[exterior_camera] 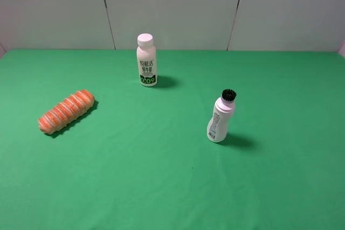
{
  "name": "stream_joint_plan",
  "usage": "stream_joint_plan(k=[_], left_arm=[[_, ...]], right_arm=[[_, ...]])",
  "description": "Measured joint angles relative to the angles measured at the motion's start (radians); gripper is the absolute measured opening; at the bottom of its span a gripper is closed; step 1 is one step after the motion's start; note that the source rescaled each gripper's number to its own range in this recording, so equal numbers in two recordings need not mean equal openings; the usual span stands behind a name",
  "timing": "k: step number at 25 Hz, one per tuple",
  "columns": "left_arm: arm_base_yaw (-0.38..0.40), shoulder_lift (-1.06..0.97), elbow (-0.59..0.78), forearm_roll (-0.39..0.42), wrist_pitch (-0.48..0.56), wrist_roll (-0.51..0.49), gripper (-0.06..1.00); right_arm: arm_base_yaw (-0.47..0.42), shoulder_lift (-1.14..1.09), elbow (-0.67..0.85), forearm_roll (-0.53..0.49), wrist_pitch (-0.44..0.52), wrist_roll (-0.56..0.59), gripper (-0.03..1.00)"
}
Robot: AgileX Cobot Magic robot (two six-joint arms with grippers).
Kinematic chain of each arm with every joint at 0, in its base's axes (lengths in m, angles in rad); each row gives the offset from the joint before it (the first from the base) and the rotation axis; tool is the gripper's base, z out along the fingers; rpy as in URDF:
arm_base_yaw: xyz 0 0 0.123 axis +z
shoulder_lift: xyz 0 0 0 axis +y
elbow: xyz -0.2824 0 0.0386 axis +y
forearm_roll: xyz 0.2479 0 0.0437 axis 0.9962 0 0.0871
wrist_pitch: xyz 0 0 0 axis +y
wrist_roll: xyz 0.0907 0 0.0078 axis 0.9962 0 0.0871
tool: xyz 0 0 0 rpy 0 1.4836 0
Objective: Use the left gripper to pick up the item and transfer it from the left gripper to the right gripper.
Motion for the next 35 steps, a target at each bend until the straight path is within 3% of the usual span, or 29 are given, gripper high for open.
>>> stream_joint_plan(k=[21, 28, 35], left_arm=[[0.0, 0.006, -0.018, 0.0, 0.023, 0.0, 1.0], [0.0, 0.222, -0.22, 0.0, 0.1, 0.004, 1.0], [-0.017, 0.552, -0.469, 0.042, 0.102, 0.068, 1.0]], right_arm=[[0.0, 0.0, 0.0, 0.0, 0.0, 0.0, 1.0], [0.0, 0.0, 0.0, 0.0, 0.0, 0.0, 1.0], [0.0, 0.0, 0.0, 0.0, 0.0, 0.0, 1.0]])
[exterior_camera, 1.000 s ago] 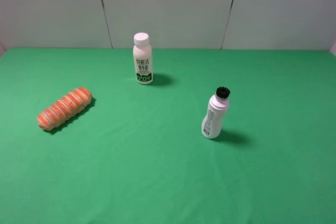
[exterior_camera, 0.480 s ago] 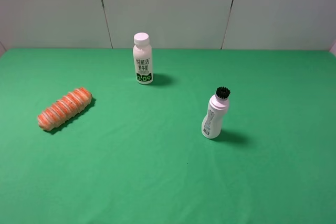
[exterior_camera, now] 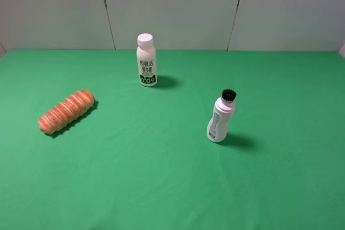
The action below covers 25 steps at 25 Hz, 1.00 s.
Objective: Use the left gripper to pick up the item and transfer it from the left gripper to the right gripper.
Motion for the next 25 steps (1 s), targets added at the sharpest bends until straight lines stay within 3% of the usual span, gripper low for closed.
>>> stream_joint_plan(k=[9, 16, 25], left_arm=[[-0.123, 0.316, -0.067, 0.107, 0.0, 0.029, 1.0], [-0.133, 0.578, -0.068, 0.107, -0.076, 0.082, 1.0], [-0.137, 0.931, -0.07, 0.047, -0.193, 0.27, 1.0]], right_arm=[[0.0, 0.0, 0.0, 0.0, 0.0, 0.0, 1.0], [0.0, 0.0, 0.0, 0.0, 0.0, 0.0, 1.0], [0.0, 0.0, 0.0, 0.0, 0.0, 0.0, 1.0]])
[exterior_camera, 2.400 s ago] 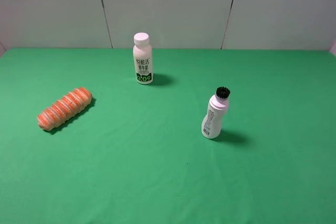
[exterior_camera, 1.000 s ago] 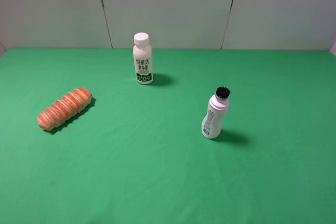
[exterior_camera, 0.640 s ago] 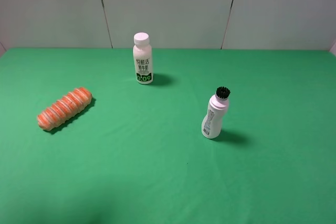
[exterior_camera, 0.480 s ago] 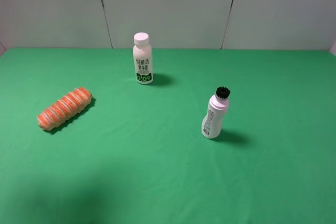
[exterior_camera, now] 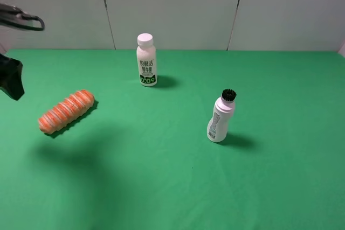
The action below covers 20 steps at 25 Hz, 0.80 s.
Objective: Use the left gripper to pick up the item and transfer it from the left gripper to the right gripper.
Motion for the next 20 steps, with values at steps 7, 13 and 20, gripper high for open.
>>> stream_joint_plan(k=[7, 13, 20], left_arm=[[-0.009, 0.144, 0.073, -0.039, -0.194, 0.074, 1.0], [-0.009, 0.193, 0.179, -0.041, -0.402, 0.105, 1.0], [-0.014, 0.291, 0.195, -0.044, -0.541, 0.131, 1.0]], right_arm=[[0.0, 0.0, 0.0, 0.0, 0.0, 0.0, 1.0], [0.0, 0.0, 0.0, 0.0, 0.0, 0.0, 1.0], [0.0, 0.0, 0.0, 0.002, 0.0, 0.0, 1.0]])
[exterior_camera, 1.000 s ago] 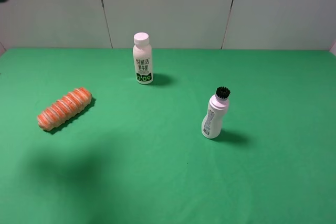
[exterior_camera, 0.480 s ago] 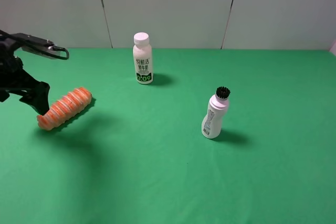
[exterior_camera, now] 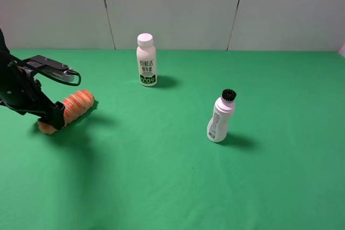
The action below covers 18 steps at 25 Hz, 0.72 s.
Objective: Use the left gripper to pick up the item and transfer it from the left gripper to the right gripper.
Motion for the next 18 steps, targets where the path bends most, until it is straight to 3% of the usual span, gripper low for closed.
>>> stream_joint_plan(k=[15, 18], left_arm=[[-0.042, 0.082, -0.001, -0.003, -0.093, 0.067, 1.0], [-0.042, 0.082, -0.001, -0.007, -0.098, 0.091, 0.95]], right_arm=[[0.0, 0.0, 0.0, 0.001, 0.0, 0.0, 1.0], [0.0, 0.0, 0.0, 0.001, 0.0, 0.0, 1.0]])
